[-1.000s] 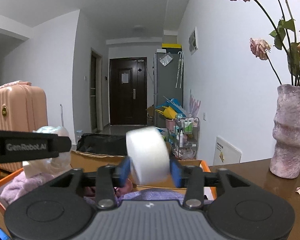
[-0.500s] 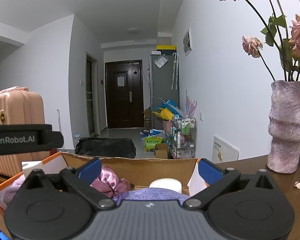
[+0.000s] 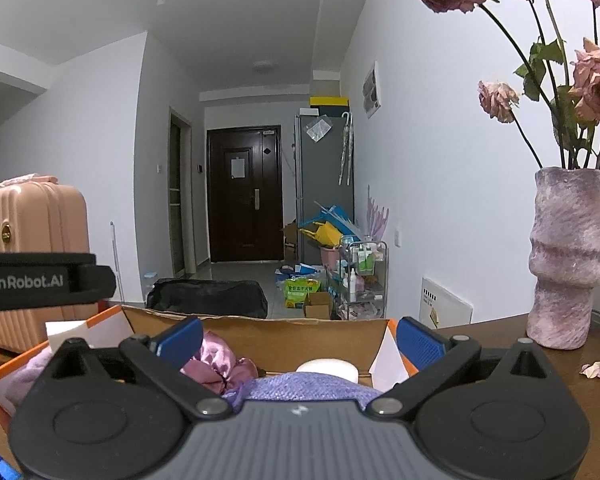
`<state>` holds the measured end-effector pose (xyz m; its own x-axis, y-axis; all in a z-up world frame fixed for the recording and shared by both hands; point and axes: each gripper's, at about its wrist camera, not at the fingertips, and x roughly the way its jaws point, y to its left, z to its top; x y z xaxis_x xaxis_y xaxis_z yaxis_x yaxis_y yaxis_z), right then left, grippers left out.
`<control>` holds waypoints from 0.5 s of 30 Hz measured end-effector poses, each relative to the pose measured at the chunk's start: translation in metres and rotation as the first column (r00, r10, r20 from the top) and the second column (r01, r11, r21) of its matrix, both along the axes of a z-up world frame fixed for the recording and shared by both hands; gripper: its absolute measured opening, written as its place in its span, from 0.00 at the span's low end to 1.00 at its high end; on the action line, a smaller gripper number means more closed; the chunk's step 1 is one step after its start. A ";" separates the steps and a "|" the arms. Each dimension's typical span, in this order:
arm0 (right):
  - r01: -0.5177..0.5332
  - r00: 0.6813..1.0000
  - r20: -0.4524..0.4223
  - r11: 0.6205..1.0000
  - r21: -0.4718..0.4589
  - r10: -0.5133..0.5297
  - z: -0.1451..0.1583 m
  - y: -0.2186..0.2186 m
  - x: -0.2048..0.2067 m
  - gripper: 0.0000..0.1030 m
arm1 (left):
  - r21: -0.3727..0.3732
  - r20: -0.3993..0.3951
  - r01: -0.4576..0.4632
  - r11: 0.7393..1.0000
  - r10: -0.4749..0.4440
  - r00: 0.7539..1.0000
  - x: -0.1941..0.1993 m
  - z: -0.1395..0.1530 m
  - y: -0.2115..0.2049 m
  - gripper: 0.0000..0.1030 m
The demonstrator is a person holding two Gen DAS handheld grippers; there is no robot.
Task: Organize soft objects
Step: 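Withdraw both tools from the box toward the light-blue plush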
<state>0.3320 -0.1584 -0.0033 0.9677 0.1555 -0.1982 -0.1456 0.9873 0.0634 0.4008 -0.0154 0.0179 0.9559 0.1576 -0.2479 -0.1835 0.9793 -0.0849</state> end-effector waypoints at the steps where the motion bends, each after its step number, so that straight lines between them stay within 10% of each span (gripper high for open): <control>1: -0.001 1.000 0.002 1.000 -0.001 0.001 0.000 0.000 -0.002 1.00 | 0.002 0.001 -0.002 1.000 0.002 1.000 -0.001 0.000 0.001 1.00; 15: 0.001 1.000 0.029 1.000 -0.013 0.000 0.001 -0.009 -0.041 1.00 | 0.016 0.010 -0.020 1.000 0.020 1.000 -0.036 -0.001 0.005 1.00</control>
<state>0.2908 -0.1672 -0.0025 0.9732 0.1524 -0.1721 -0.1466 0.9881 0.0461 0.3646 -0.0105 0.0172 0.9549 0.1804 -0.2357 -0.2020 0.9768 -0.0707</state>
